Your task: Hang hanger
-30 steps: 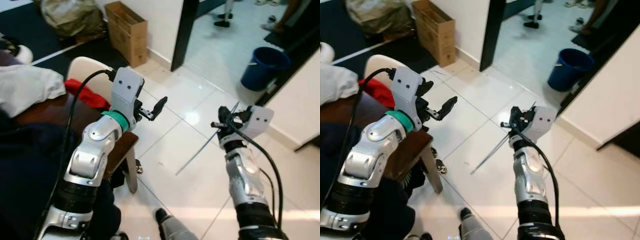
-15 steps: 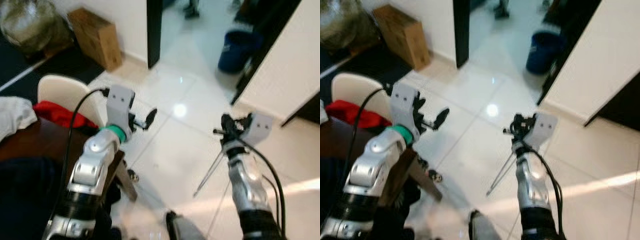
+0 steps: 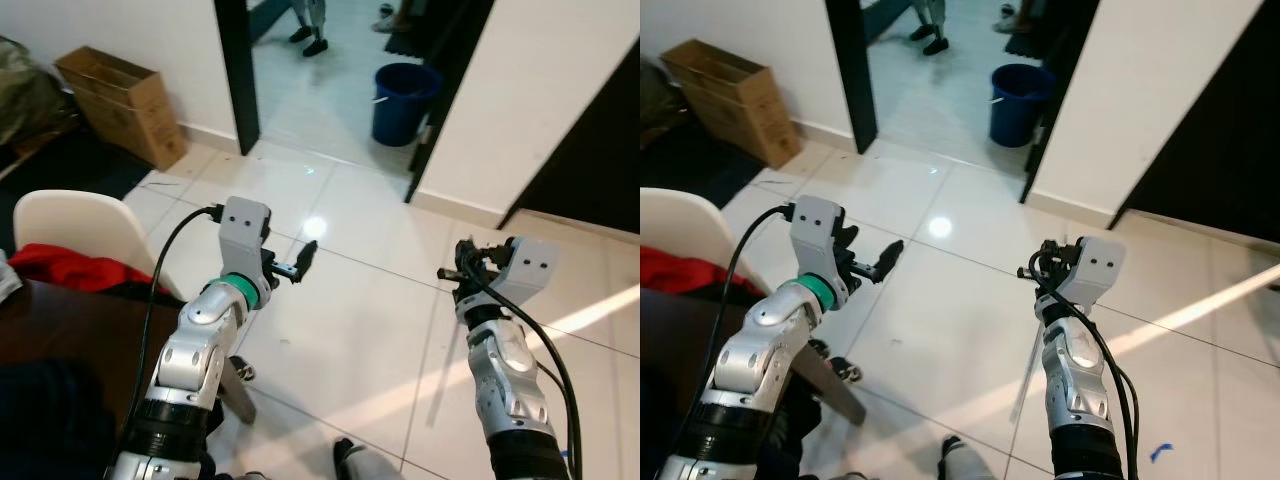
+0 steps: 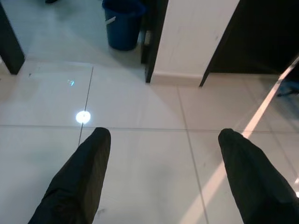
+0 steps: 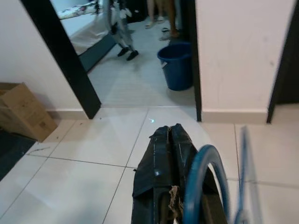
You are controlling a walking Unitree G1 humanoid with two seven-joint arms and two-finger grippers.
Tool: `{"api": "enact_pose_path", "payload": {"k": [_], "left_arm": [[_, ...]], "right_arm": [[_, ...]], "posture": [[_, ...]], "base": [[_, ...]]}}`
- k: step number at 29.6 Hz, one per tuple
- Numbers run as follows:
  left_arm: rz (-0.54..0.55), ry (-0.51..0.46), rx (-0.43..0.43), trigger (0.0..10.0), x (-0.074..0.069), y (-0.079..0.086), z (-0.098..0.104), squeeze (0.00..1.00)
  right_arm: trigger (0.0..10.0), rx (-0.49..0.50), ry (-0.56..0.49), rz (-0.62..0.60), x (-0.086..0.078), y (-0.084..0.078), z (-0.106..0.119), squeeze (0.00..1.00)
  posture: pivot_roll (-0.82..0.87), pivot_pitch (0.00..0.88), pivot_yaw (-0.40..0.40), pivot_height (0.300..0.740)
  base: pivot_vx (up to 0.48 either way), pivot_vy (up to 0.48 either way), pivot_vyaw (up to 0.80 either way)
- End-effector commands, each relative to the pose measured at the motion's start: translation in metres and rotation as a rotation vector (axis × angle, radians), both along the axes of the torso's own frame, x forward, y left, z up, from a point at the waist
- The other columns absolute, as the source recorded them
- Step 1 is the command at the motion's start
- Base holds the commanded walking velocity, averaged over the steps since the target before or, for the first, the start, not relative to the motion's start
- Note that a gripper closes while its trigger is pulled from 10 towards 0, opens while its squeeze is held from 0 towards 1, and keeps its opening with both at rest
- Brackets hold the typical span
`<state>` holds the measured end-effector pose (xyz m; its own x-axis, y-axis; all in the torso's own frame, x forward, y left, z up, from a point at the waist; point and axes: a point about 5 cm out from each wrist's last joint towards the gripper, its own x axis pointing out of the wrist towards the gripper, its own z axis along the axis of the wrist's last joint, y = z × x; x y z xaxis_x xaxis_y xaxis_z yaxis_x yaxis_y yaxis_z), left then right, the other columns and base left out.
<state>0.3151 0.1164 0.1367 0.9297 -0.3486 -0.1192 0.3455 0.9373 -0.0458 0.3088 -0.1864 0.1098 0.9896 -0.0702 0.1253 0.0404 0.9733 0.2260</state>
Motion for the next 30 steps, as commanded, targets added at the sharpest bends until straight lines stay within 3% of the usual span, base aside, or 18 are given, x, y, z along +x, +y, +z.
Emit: {"api": "enact_pose_path", "payload": {"k": [1, 27, 30], "left_arm": [[0.007, 0.005, 0.004, 10.0, -0.0015, 0.0015, -0.0039, 0.0], [0.027, 0.005, -0.002, 10.0, -0.0024, 0.0017, -0.0077, 0.0], [0.04, -0.001, -0.002, 10.0, -0.0022, 0.0017, -0.0074, 0.0]], "right_arm": [[10.0, -0.002, 0.039, -0.003, -0.0034, -0.002, -0.0093, 0.0], [10.0, -0.009, 0.057, 0.013, -0.0046, -0.0018, -0.0113, 0.0], [10.0, -0.014, 0.067, 0.037, -0.0047, 0.0008, -0.0122, 0.0]], "posture": [[0.0, 0.089, 0.063, 0.74], [-0.01, 0.095, 0.052, 0.74], [-0.02, 0.1, 0.051, 0.74]], "base": [[0.0, 0.0, -0.8], [0.0, 0.0, -0.8], [0.0, 0.0, 0.0]]}}
